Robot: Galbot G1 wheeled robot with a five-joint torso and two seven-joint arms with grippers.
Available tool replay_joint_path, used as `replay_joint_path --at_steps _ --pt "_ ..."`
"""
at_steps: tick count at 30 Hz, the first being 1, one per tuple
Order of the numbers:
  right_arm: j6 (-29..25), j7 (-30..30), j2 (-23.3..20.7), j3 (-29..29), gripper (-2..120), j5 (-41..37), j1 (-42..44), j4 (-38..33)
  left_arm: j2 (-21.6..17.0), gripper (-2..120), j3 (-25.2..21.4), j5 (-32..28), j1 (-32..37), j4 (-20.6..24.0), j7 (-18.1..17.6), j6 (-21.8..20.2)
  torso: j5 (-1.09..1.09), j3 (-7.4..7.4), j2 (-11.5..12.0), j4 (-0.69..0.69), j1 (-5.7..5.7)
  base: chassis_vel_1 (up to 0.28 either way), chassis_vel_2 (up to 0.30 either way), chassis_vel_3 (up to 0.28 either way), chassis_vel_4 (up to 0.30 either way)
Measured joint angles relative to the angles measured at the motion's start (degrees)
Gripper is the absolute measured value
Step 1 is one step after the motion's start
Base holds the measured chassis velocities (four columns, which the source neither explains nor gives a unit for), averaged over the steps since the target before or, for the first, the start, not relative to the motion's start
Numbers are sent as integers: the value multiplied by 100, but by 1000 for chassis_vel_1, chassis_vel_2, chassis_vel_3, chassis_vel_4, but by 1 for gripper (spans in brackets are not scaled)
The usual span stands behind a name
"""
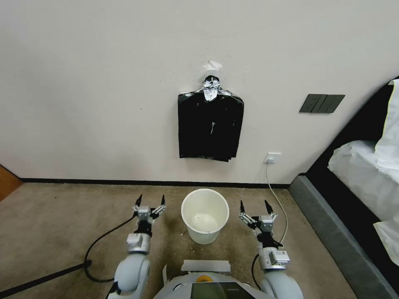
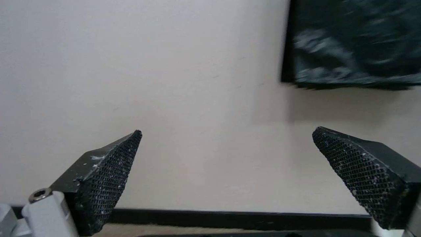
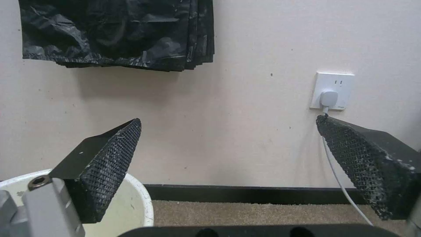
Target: Place a trash bag onto the trash bin.
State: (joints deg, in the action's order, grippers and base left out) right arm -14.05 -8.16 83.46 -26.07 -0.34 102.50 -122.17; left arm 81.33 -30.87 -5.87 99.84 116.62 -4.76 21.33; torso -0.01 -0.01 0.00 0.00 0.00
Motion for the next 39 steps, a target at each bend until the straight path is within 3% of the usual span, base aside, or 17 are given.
replay_joint_path --at_steps 11,15,22,24,27,28,30,31,34,39 --pt "15 -1 -114 107 100 -179 -99 64 -78 100 228 -66 -12 84 -23 33 1 0 0 -1 0 0 0 0 0" --pt "156 16 -363 259 100 -613 -292 -15 -149 100 212 -57 58 156 -13 21 1 0 0 -1 0 0 0 0 0" --pt "744 -3 -1350 624 100 -2390 -1471 -144 -188 100 169 -19 158 215 22 16 0 0 0 1 0 0 0 0 0" --pt "818 -42 -1451 680 100 -2592 -1635 -143 -175 100 165 -13 170 217 23 16 1 1 0 2 0 0 0 0 0" --pt "1277 -283 -1755 948 100 -3614 -2436 -167 -107 100 132 38 218 261 39 12 0 1 0 0 0 0 0 0 0" --pt "1277 -283 -1755 948 100 -3614 -2436 -167 -107 100 132 38 218 261 39 12 0 1 0 0 0 0 0 0 0" --pt "1710 -580 -1798 1158 100 -4787 -3425 -176 -83 100 72 55 237 290 48 6 0 1 0 1 0 0 0 0 0" --pt "1710 -580 -1798 1158 100 -4787 -3425 -176 -83 100 72 55 237 290 48 6 0 1 0 1 0 0 0 0 0" --pt "2088 -878 -1718 1312 100 -5856 -4346 -37 -67 100 16 59 280 328 57 4 1 1 0 0 2 0 0 0 0" --pt "2369 -1036 -1514 1352 100 -6728 -5067 195 12 100 -74 67 290 343 60 4 1 2 0 -1 2 0 0 0 0"
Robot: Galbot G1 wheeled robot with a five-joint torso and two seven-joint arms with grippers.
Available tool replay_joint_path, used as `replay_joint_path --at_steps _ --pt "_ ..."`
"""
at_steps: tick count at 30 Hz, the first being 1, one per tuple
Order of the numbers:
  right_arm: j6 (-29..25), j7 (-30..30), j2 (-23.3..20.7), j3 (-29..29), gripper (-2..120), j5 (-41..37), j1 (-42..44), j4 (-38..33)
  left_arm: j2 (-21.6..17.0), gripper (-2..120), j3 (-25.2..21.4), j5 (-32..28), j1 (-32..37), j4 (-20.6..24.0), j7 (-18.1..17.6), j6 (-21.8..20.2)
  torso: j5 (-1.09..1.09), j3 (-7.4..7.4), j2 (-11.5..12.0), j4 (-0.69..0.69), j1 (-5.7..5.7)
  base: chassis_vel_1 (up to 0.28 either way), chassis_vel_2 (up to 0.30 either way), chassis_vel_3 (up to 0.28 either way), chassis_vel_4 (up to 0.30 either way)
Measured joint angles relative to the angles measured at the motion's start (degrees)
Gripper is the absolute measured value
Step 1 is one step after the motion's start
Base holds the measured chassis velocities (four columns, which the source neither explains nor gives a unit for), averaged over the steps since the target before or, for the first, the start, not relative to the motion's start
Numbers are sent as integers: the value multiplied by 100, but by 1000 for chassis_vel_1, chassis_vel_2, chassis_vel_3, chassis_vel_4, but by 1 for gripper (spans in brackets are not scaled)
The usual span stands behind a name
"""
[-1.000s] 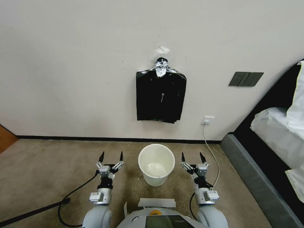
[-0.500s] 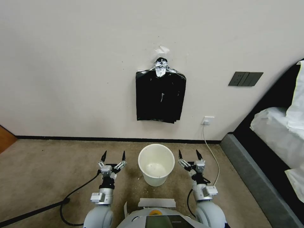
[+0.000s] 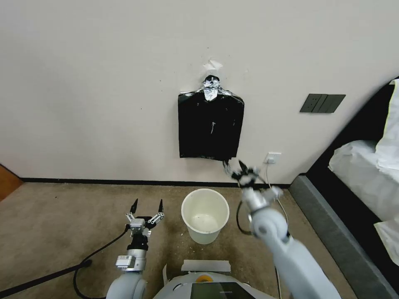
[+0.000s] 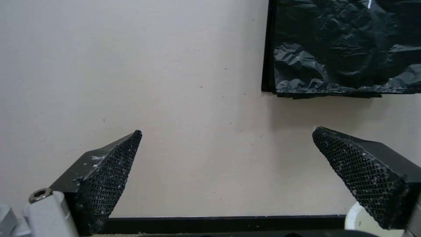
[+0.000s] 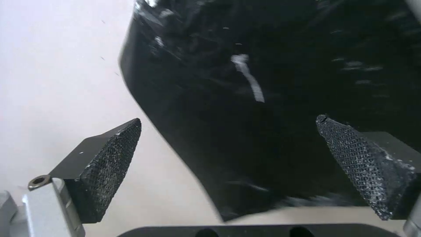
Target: Place a trash bag onto the trash bin.
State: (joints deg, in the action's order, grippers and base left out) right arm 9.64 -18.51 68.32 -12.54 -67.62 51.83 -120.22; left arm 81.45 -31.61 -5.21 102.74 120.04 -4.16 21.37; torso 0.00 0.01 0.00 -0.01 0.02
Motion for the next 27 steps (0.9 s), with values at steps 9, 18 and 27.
replay_joint_path --at_steps 9,18,27 --pt "195 -74 631 -18 100 -1329 -1514 869 -44 100 -81 -36 51 51 2 33 0 0 0 1 -1 0 0 0 0" --pt "406 -17 1116 -176 100 -1500 -2166 1783 -74 100 -80 -71 7 103 -5 -34 0 0 0 1 -1 0 0 0 0" --pt "458 346 1441 -197 100 -1389 -2616 2329 -104 100 -348 -213 1 306 -39 -193 0 0 0 1 -1 0 0 0 0"
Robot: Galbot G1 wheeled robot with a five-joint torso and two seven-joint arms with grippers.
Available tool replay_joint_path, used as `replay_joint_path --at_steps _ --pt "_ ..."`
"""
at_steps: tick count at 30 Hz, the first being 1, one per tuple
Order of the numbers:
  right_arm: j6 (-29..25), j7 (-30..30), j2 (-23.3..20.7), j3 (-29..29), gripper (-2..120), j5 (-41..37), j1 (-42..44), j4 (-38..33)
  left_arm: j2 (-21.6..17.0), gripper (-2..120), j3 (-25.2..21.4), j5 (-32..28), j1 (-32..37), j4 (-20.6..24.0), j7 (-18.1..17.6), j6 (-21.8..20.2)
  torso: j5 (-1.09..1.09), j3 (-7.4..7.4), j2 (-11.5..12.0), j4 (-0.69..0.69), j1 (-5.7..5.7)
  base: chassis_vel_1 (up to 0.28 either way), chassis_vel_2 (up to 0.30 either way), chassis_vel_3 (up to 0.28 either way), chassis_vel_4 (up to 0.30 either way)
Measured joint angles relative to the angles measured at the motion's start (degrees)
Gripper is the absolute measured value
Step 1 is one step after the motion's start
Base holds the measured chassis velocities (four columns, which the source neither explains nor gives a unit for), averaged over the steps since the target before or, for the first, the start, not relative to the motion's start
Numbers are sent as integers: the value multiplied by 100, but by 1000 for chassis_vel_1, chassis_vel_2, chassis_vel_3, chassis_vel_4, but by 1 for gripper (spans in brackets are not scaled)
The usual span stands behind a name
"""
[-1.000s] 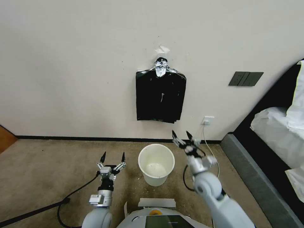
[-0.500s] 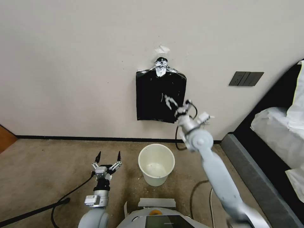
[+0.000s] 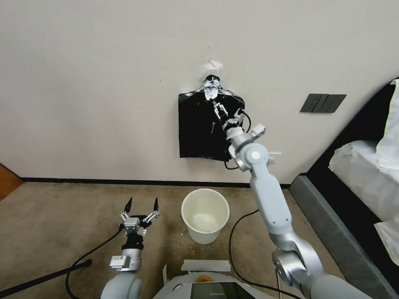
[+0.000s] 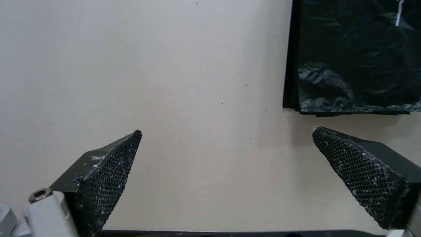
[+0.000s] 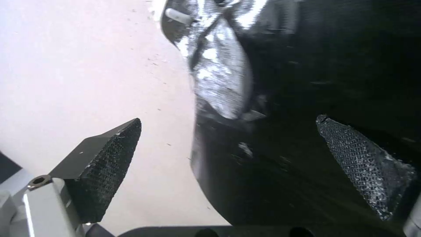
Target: Place a trash bag onto the trash bin.
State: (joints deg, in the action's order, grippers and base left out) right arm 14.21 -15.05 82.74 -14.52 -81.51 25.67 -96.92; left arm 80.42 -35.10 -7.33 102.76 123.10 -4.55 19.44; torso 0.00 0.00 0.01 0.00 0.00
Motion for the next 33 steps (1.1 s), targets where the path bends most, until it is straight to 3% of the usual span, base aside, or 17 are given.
replay_joint_path --at_steps 14,33 --pt "18 238 272 -34 97 41 -560 297 -5 100 -160 -43 9 3 -43 2 0 0 0 0 0 0 0 0 0" --pt "-4 221 323 -92 29 134 -558 432 -19 100 -152 -119 47 80 -85 19 0 0 0 0 0 0 0 0 0"
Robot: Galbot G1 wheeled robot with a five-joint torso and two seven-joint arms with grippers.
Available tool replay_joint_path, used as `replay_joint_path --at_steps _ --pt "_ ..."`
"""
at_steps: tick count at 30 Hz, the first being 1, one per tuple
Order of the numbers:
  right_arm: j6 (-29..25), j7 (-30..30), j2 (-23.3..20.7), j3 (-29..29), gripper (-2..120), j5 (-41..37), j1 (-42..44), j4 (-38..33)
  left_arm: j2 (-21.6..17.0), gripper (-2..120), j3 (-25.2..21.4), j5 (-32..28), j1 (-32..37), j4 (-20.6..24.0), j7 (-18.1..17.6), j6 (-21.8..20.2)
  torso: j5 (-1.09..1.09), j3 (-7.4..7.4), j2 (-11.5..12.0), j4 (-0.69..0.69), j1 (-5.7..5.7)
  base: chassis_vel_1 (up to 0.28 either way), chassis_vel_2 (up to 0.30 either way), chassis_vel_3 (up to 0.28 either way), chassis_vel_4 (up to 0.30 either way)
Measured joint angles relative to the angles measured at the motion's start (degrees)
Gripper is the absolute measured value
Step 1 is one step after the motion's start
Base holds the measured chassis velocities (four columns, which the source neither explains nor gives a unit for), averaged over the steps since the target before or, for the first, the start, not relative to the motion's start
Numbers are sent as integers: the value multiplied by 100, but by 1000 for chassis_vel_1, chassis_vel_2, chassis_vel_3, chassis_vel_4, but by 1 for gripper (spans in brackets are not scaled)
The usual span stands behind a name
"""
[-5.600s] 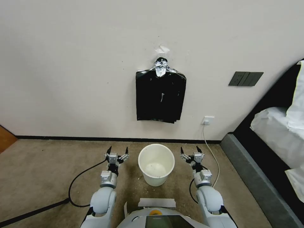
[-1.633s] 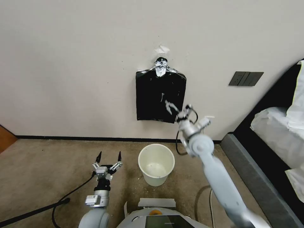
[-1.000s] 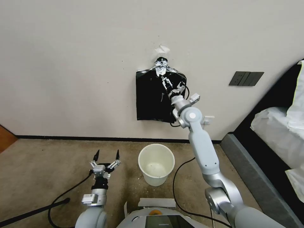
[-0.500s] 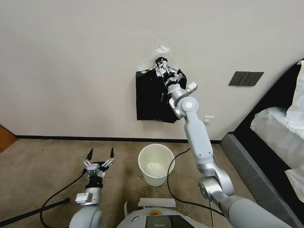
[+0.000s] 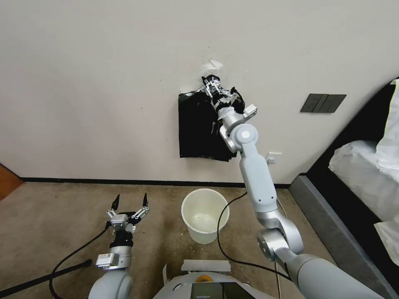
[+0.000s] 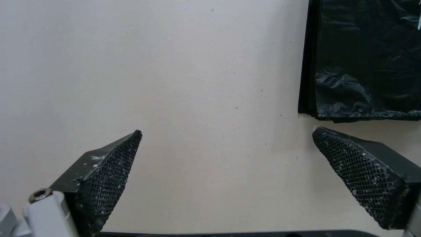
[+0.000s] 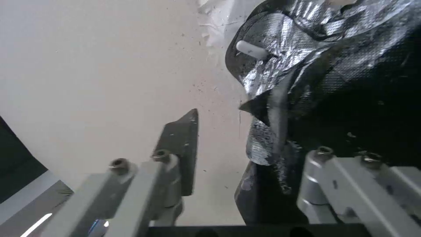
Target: Place a trash bag onto the trash bin.
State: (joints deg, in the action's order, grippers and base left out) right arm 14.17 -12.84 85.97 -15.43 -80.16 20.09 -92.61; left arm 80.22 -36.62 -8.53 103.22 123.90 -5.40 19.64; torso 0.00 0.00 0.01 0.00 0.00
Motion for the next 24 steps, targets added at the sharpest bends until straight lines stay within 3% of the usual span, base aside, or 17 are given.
replay_joint_path --at_steps 6,9,18,24 --pt "-8 -6 -31 -29 6 -21 -12 87 36 100 27 -13 -19 -35 -11 0 0 0 0 0 0 0 0 0 0" --pt "-12 -5 -39 -27 0 -16 -12 100 38 100 32 -13 -24 -36 -13 0 0 0 0 0 0 0 0 0 0" --pt "-51 88 -160 193 0 372 206 -24 38 100 59 -13 -35 -56 -23 -1 0 0 0 1 0 0 0 0 0" --pt "-119 184 -452 509 0 790 824 -513 51 100 130 -7 -41 -88 -28 15 0 -1 0 0 0 0 0 0 0"
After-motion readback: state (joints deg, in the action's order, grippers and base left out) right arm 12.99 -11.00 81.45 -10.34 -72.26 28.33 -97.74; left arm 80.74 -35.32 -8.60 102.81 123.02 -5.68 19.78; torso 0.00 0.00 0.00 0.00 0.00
